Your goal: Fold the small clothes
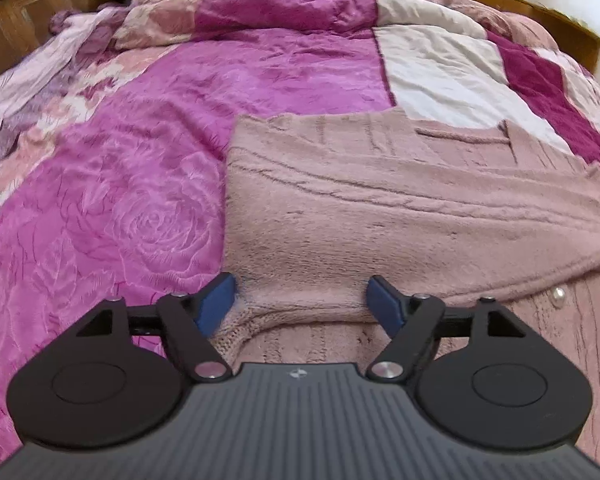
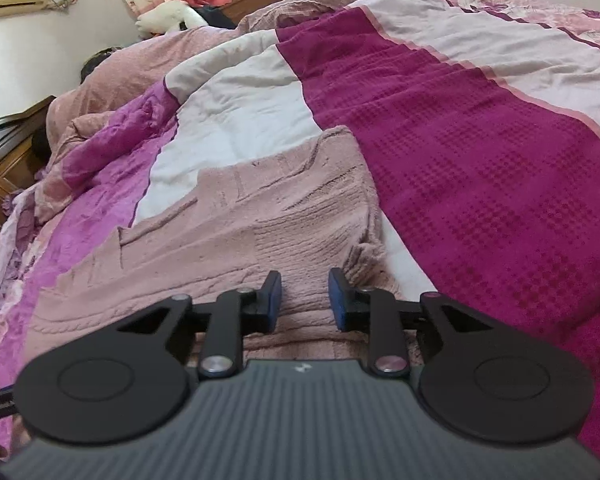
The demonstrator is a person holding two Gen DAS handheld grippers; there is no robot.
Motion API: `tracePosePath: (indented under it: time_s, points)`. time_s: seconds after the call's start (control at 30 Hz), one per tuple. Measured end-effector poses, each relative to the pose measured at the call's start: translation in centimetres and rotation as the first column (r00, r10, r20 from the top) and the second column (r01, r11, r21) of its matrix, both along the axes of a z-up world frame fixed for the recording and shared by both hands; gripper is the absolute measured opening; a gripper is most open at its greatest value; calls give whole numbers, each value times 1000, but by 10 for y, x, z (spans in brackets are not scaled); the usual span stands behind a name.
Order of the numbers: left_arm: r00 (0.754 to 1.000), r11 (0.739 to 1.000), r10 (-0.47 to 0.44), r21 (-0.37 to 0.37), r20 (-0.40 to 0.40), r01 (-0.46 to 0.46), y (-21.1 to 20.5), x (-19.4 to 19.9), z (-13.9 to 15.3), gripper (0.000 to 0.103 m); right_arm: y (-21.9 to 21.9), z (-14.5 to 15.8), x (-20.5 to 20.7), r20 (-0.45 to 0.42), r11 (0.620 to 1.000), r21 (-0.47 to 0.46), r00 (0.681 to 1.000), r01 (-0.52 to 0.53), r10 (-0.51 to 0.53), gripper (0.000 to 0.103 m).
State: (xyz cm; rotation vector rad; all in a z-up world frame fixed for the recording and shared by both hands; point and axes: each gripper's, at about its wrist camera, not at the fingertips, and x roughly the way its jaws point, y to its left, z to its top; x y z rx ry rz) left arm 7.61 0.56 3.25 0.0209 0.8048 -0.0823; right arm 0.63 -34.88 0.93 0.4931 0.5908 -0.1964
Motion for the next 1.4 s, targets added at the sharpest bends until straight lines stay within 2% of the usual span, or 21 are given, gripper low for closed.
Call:
tracePosePath:
  time_s: [0.2, 0.23, 0.27, 0.33, 0.37, 0.57, 0.77, 0.9, 1.03, 1.2, 1.3, 1.4]
  points:
    - [996, 994, 59, -85, -60, -64, 17, 2, 4, 83, -4, 9, -4, -12, 999, 34, 1000, -7, 7, 29]
    - [996, 993, 65, -93, -65, -71, 19, 0, 6, 83, -5, 12, -6, -10, 999, 44, 1000, -15, 16, 35]
    - [995, 992, 70, -96, -64, -76, 21, -3, 10, 83, -5, 15, -9, -3, 998, 54, 1000, -26, 26, 46]
    - [997, 994, 65, -85, -40, -68, 23, -11, 18, 83, -2, 22, -18, 10, 998, 54, 999, -34, 34, 56]
    - [998, 996, 53, -72, -18, -54, 22, -17, 24, 83, 0, 26, -23, 15, 998, 41, 999, -45, 45, 57]
    - [997, 999, -15, -44, 80, 19, 19, -55, 59, 83, 10, 56, -53, 62, 991, 19, 989, -136, 134, 58]
    - [991, 998, -33, -44, 132, 39, 19, -93, 86, 84, 17, 79, -87, 74, 978, -3, 975, -210, 210, 58]
    - [989, 999, -31, -34, 141, 36, 20, -118, 94, 85, 22, 85, -106, 54, 967, -22, 965, -254, 255, 58]
    - [988, 997, -80, 6, 129, 80, 16, -144, 96, 85, 30, 87, -126, 26, 953, -70, 955, -293, 296, 58]
    - [984, 991, -137, 21, 113, 136, 13, -180, 91, 85, 44, 80, -150, -30, 927, -107, 933, -359, 358, 58]
    - [982, 987, -163, 27, 93, 161, 13, -199, 86, 85, 56, 76, -161, -86, 900, -120, 907, -420, 412, 58]
    - [980, 983, -185, 22, 67, 184, 16, -214, 79, 85, 73, 74, -171, -150, 853, -169, 869, -493, 472, 58]
